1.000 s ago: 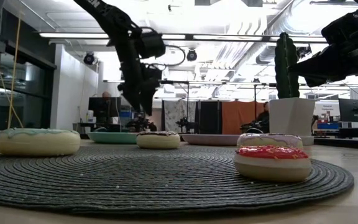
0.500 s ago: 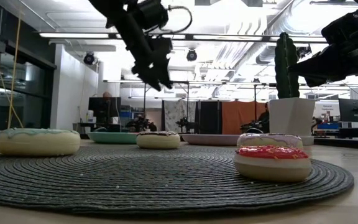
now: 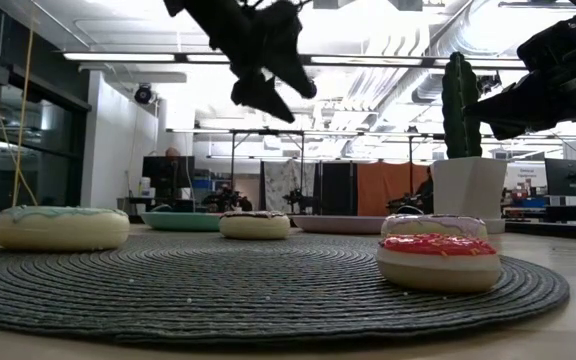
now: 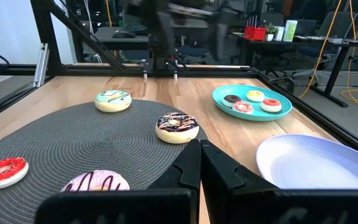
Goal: Pick & Place donuts
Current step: Put the small red donut on the green plate
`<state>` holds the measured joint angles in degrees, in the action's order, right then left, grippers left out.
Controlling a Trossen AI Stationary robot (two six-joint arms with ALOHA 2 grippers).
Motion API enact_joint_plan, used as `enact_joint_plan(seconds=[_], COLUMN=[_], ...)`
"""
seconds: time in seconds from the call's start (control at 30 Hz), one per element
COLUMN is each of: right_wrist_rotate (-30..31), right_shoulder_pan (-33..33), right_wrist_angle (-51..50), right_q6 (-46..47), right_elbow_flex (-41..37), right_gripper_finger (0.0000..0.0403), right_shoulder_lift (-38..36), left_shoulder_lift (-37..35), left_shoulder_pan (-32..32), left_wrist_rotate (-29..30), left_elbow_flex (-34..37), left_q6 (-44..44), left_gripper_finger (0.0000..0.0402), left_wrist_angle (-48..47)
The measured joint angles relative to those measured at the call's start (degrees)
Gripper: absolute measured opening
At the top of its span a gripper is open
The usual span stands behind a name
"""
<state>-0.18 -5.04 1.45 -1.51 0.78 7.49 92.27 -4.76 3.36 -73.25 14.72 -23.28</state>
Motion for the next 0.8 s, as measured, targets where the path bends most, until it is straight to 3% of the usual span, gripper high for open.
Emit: enact_joint_plan(seconds=[0.53, 0.8], right_wrist_rotate=[0.01, 0.05], right_shoulder_pan=[0.00, -0.02], right_wrist_angle=[-0.08, 0.00], right_q6=[0.01, 0.00], right_elbow_flex=[0.01, 0.02], right_gripper_finger=[0.0000, 0.0000], right_shoulder_lift=[0.07, 0.72], left_shoulder_lift=[5.97, 13.19], left_shoulder_pan=[15.64, 19.79], left_wrist_rotate=[4.58, 1.69], left_elbow_flex=[-0.39, -8.60], left_q6=[9.01, 6.28], left_gripper_finger=[0.0351, 0.0351], left_wrist_angle=[7.16, 4.11])
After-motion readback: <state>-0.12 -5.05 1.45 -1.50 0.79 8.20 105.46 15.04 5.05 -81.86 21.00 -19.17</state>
